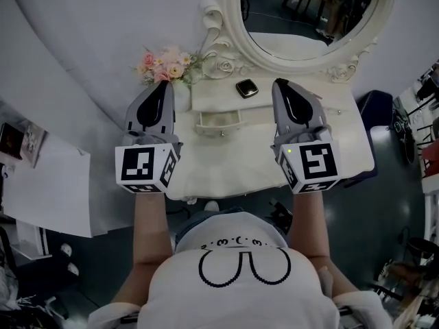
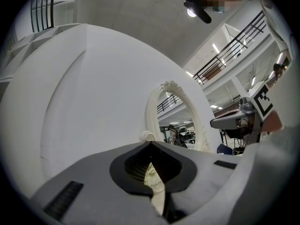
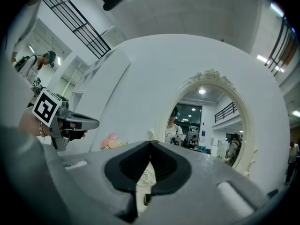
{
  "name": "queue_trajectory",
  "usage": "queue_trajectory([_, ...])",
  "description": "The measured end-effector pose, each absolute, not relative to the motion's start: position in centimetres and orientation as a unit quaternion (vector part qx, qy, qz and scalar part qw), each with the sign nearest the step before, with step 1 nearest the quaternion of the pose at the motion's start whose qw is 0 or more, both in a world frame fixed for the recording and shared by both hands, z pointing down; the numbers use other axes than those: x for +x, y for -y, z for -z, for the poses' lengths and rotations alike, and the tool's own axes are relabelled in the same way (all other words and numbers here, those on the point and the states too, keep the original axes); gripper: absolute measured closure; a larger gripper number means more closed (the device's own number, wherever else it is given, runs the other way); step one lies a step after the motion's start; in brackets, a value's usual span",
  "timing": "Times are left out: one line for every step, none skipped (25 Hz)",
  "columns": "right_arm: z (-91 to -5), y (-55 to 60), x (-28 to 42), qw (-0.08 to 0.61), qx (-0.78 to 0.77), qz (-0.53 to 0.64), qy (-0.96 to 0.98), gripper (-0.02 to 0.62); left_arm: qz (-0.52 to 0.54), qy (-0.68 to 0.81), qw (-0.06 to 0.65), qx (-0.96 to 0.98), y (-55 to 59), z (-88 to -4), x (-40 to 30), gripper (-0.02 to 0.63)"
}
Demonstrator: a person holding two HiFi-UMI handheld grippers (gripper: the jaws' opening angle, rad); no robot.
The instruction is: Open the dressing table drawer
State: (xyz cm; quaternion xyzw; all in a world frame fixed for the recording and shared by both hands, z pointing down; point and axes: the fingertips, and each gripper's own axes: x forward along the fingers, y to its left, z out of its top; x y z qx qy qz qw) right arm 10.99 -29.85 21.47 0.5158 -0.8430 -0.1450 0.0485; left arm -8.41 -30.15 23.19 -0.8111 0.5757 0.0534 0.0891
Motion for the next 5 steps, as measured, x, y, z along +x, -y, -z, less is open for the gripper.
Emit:
queue_trajectory([-21.47, 29.88, 11.01, 0.049, 0.516, 0.145, 0.843, 0.597, -0.053, -0.575, 0.089, -0.812, 30.18, -23.19, -8.35, 0.607])
queue_trajectory([-21.48, 29.93, 11.01, 0.049, 0.517, 0.145, 0.842, 0.597, -0.053, -0.574, 0.09, -0.812, 30.21, -23.18, -8.34, 0.607])
queue_trajectory([-21.5, 29.99, 10.99, 0.049, 0.517, 0.145, 0.842, 0.597, -0.053, -0.574, 0.09, -0.812, 30.27, -23.17, -8.36, 0.607])
queue_trajectory([-21.52, 30.06, 10.94, 0.049, 0.517, 0.144, 0.842, 0.597, -0.054, -0.574, 0.089, -0.813, 30.33, -23.16, -8.41, 0.607])
queue_trajectory([-21.55, 30.13, 10.9, 0.05, 0.517, 0.144, 0.842, 0.595, -0.054, -0.573, 0.089, -0.813, 30.39, -23.16, -8.47, 0.607])
